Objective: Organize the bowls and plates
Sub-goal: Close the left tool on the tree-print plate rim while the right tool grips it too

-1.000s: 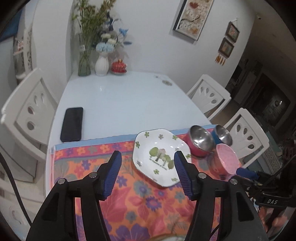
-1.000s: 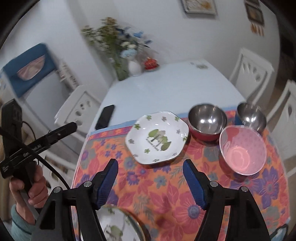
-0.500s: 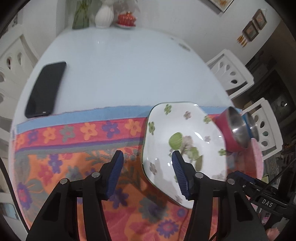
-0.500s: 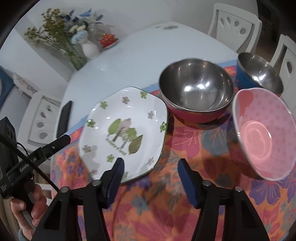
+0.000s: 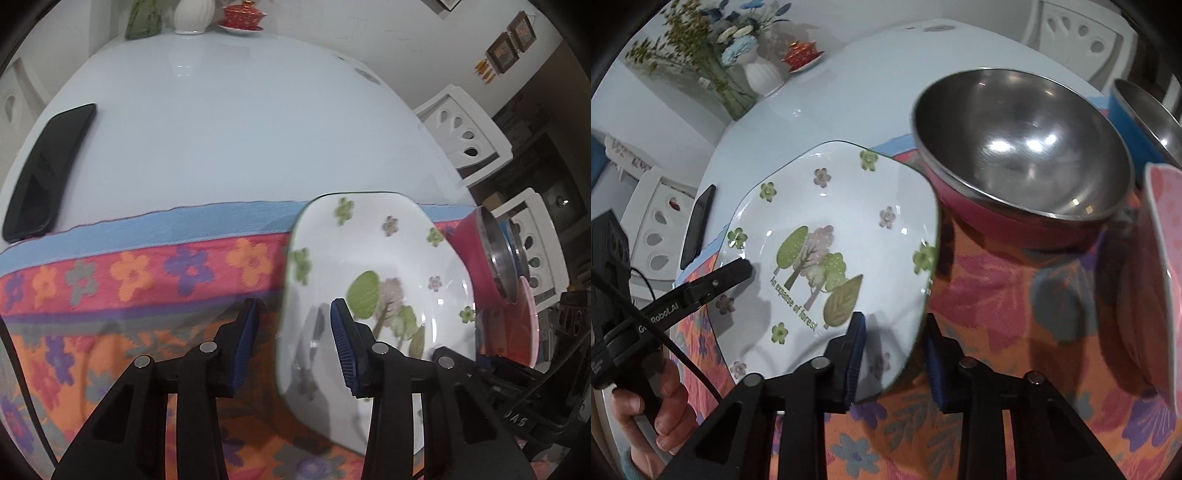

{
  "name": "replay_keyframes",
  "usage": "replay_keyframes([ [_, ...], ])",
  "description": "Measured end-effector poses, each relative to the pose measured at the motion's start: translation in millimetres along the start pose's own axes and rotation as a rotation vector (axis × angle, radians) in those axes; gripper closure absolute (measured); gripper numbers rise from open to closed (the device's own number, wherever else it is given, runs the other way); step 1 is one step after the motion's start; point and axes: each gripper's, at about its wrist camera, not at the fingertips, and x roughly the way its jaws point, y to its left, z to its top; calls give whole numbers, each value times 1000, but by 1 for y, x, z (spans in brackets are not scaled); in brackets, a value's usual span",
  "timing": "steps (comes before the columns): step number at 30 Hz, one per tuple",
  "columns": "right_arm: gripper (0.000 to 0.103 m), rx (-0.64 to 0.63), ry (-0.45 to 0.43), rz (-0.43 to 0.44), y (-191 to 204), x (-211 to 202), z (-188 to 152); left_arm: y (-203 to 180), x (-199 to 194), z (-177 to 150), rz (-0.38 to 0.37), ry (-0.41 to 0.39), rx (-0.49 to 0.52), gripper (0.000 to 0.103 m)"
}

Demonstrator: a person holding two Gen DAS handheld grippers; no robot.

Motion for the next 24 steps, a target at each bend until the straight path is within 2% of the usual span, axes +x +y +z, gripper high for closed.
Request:
replay_keyframes([
  [1,76,-23,-4,-10,2,0,1,-2,1,1,-15,2,8,73],
  [4,76,-84,-11,-24,9,-1,0,-10,-1,-1,31,-14,64,73],
  [7,76,-107,-4,-26,14,-5,-2,-8,-11,-6,15,-22,69,73],
  [10,75,-132,11,-14,24,-13,-11,-2,-29,-16,32,-35,76,73],
  [15,74,-156,85,60,46,-20,-45,18,-43,-37,47,-13,29,73],
  [19,74,-187,140,94,51,-8,-63,32,-44,-48,36,-3,-3,75],
  [21,73,-169,150,121,44,-6,-61,30,-45,-47,37,-14,8,75],
  [24,73,-156,120,80,32,-8,-43,30,-43,-48,43,-5,18,75],
])
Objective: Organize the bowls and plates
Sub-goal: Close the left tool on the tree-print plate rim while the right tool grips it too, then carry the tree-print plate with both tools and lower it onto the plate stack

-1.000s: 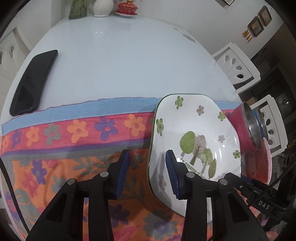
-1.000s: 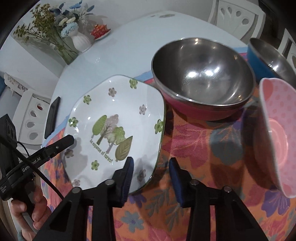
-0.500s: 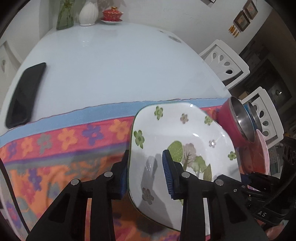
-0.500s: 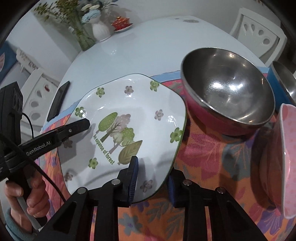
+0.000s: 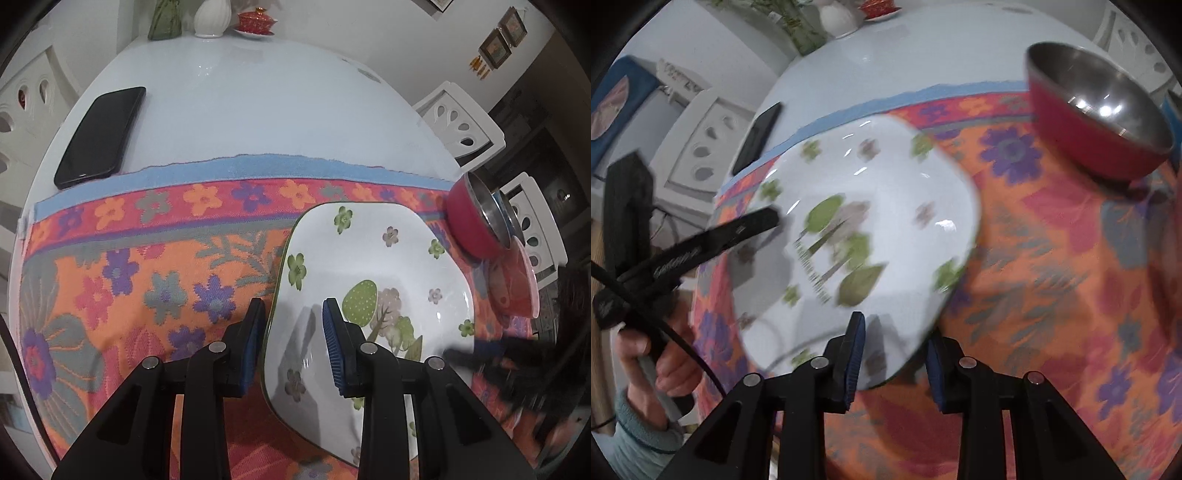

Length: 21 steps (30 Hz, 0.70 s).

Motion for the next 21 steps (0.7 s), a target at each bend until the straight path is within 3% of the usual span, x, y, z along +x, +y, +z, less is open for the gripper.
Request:
replay_keyframes([
  [7,73,16,-9,70,-16,12,28,-7,8,-2,22,-5,15,75],
  [9,72,-32,-17,30,-6,13,30,-9,6,-2,21,-6,10,75],
  [12,72,-73,-12,-7,3,14,28,-11,-3,-5,19,-16,1,75],
  [21,72,-20,15,43,10,-13,8,-29,-55,-21,43,-98,-40,75],
])
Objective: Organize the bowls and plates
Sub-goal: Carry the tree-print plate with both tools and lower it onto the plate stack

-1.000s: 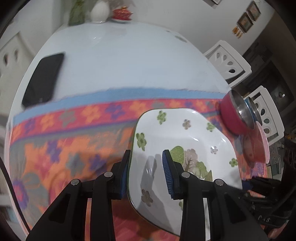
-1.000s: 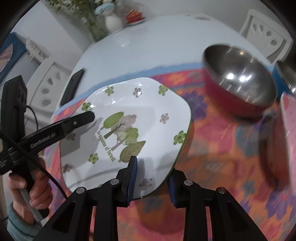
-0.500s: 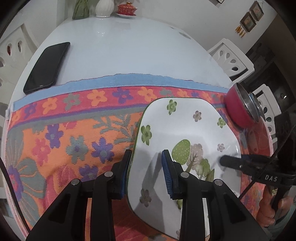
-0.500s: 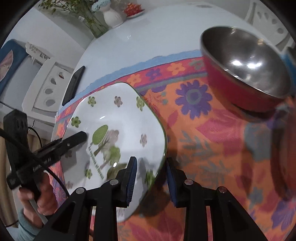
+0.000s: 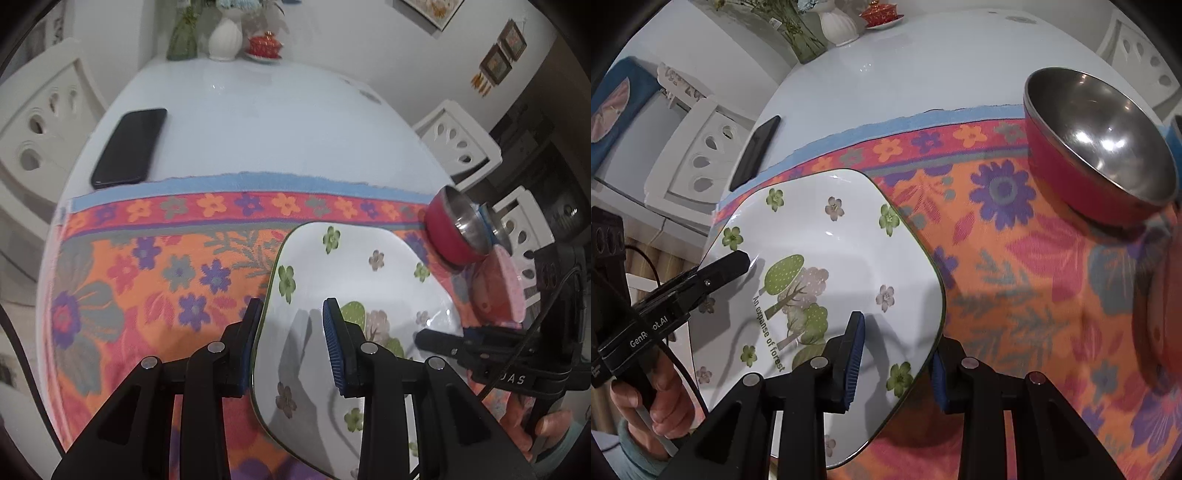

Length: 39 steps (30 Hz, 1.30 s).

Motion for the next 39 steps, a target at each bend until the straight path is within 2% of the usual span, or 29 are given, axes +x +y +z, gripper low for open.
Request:
replay_keyframes([
  [9,72,-51,-25,22,33,-58,-44,-13,-68,-37,21,-70,-34,75],
  [14,72,-67,-22,28,54,-85,-85,-17,-99,-72,36,-88,-64,75],
  [19,72,-89,15,30,65,-93,-125,-21,-119,-112,52,-84,-94,75],
  [28,72,-121,112,18,67,-81,-183,-17,-123,-178,76,-31,-152,75],
  [34,72,-143,141,2,69,-72,-202,-12,-120,-200,89,-12,-171,75],
  [39,72,-170,124,-27,72,-72,-207,-11,-115,-206,96,-2,-166,75],
])
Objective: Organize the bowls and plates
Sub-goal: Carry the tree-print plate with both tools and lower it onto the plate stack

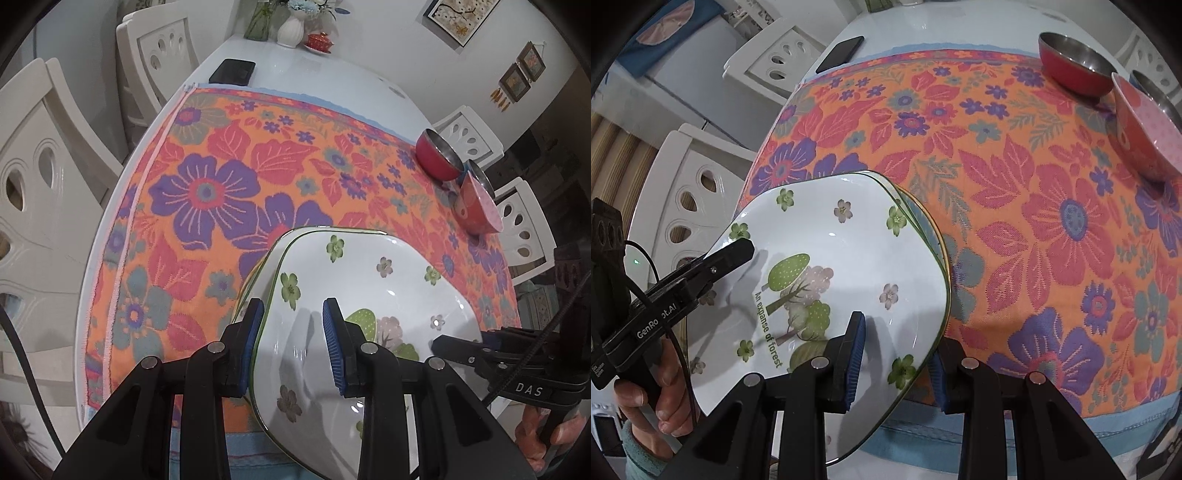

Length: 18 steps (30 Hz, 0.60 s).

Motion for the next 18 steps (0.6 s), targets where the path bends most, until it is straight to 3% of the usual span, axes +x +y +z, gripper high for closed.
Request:
replay_keyframes([
  [10,72,-29,-33,-100,11,2,-3,2,14,7,3,6,10,75],
  [18,71,-5,6,-127,4,13,-5,0,21,8,-7,17,29,74],
])
